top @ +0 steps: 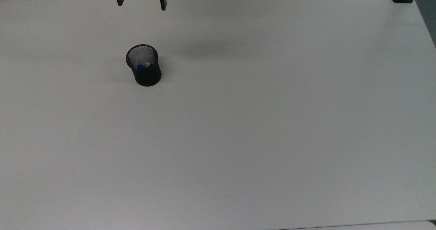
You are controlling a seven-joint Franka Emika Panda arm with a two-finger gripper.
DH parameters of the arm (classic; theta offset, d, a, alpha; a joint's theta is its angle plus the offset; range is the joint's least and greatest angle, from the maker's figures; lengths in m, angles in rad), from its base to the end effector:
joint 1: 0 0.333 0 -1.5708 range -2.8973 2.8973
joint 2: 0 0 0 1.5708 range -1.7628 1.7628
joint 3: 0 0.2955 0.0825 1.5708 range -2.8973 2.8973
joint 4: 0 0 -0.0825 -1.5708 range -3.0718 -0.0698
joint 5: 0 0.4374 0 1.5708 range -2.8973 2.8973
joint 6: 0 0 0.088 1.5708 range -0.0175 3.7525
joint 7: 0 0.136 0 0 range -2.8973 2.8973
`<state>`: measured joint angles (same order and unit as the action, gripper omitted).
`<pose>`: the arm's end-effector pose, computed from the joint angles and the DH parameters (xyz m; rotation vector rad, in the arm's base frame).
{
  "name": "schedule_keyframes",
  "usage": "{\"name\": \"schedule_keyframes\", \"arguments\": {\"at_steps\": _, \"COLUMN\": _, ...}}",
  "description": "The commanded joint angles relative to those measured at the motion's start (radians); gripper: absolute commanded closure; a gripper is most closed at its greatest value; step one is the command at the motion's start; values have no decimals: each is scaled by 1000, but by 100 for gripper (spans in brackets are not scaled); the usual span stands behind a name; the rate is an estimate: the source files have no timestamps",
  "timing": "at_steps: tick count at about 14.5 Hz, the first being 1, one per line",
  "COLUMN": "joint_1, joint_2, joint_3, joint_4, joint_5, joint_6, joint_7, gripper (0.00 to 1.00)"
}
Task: Remove the marker
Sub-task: 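Move the open gripper toward the black mesh pen cup, then lower the gripper over the cup and close on the blue marker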
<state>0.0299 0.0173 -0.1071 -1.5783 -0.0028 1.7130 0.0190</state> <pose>0.6283 -0.0485 0.5740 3.1246 -0.1498 0.1837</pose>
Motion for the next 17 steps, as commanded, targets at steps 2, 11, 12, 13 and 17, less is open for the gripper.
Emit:
{"name": "schedule_keyframes", "arguments": {"at_steps": 2, "joint_1": 7, "joint_2": 4, "joint_3": -6, "joint_4": -18, "joint_5": -9, "joint_6": -23, "joint_7": -89, "gripper": 0}}
{"name": "schedule_keyframes", "arguments": {"at_steps": 11, "joint_1": -22, "joint_2": 1, "joint_3": -10, "joint_4": -219, "joint_5": -157, "joint_6": 132, "joint_7": -306, "gripper": 0}}
{"name": "schedule_keyframes", "arguments": {"at_steps": 12, "joint_1": -27, "joint_2": 1, "joint_3": -13, "joint_4": -248, "joint_5": -157, "joint_6": 164, "joint_7": -295, "gripper": 0}}
{"name": "schedule_keyframes", "arguments": {"at_steps": 13, "joint_1": -41, "joint_2": 1, "joint_3": -13, "joint_4": -284, "joint_5": -157, "joint_6": 200, "joint_7": -262, "gripper": 0}}
{"name": "schedule_keyframes", "arguments": {"at_steps": 17, "joint_1": -42, "joint_2": 32, "joint_3": -16, "joint_4": -422, "joint_5": -152, "joint_6": 440, "joint_7": -168, "gripper": 1}}
